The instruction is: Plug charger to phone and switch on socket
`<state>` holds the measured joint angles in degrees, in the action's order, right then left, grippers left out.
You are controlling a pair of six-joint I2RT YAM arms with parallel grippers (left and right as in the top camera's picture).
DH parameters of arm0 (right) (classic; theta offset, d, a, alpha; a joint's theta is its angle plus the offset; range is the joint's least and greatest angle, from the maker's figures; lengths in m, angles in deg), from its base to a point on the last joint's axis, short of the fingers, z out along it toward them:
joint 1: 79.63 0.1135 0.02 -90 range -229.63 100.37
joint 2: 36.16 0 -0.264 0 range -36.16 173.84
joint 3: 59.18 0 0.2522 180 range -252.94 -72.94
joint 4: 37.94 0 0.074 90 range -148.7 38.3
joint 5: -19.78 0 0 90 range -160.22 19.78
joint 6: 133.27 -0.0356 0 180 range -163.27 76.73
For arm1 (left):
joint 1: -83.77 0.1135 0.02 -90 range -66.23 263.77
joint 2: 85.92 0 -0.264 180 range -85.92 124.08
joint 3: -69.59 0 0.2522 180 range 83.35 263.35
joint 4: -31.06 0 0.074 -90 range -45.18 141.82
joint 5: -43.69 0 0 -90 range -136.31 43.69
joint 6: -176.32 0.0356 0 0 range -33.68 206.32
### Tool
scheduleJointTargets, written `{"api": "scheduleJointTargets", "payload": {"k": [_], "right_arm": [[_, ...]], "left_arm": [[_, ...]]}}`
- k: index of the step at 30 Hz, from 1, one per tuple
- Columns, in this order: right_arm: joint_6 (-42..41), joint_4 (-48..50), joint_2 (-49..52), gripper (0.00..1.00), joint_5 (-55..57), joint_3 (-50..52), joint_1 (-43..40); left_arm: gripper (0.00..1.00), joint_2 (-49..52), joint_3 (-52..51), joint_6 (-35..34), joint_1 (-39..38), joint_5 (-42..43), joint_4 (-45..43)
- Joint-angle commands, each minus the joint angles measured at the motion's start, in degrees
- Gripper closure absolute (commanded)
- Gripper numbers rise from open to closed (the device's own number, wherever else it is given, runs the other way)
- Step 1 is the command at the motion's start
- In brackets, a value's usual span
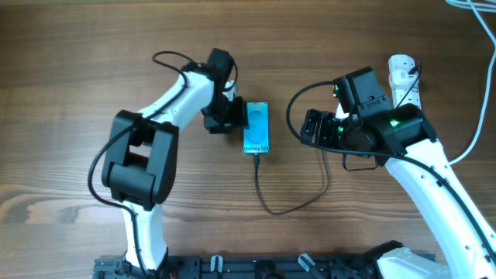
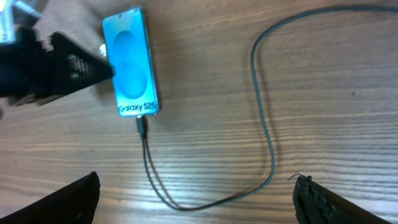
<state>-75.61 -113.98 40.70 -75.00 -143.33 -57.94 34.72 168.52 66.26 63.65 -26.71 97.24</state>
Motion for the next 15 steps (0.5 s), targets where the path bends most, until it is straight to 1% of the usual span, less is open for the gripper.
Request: {"api": "scheduleJointTargets", "payload": {"k": [1, 2, 3, 4, 5, 6, 7, 8, 11, 15], "right_arm": [[0.79, 0.26, 0.68, 0.00, 5.68, -0.37, -0.02], [0.50, 0.28, 0.68, 0.00, 7.08, -0.46, -0.15], [0.20, 0.22, 0.68, 0.00, 7.37, -1.57, -1.60], [0.26, -0.20, 0.68, 0.00, 7.41, -2.89, -3.15], [0.92, -0.76, 0.70, 0.00, 7.41, -4.90, -5.42], [1.55, -1.36, 0.85, 0.00, 8.26, -8.20, -9.66], [2.43, -1.25, 1.07, 0.00, 8.94, -9.64, -12.13], [2.40, -0.37, 1.38, 0.00, 11.47, -11.43, -16.81], [4.33, 8.22, 3.30, 0.00, 14.67, -11.67, -29.44], [4.33, 12.00, 6.80, 0.00, 17.70, -11.67, -36.46]], "left_arm": [[0.31, -5.86, 7.04, 0.09, 3.89, -4.35, 5.42], [0.30, -7.82, 8.33, 0.09, 4.70, -5.46, 7.17], [0.24, -11.15, 9.33, 0.09, 5.70, -6.97, 8.55], [0.06, -14.29, 9.38, 0.09, 6.49, -7.80, 8.70], [0.00, -17.05, 9.38, 0.07, 7.23, -8.83, 8.72], [0.00, -20.35, 9.38, 0.09, 8.13, -10.25, 8.68], [0.00, -22.05, 9.38, 0.09, 8.59, -11.43, 8.63], [0.00, -23.85, 9.38, 0.11, 9.05, -12.94, 8.72], [0.00, -25.79, 9.35, 0.11, 9.22, -13.07, 8.72], [0.00, -25.62, 9.35, 0.11, 9.22, -13.07, 8.72]]}}
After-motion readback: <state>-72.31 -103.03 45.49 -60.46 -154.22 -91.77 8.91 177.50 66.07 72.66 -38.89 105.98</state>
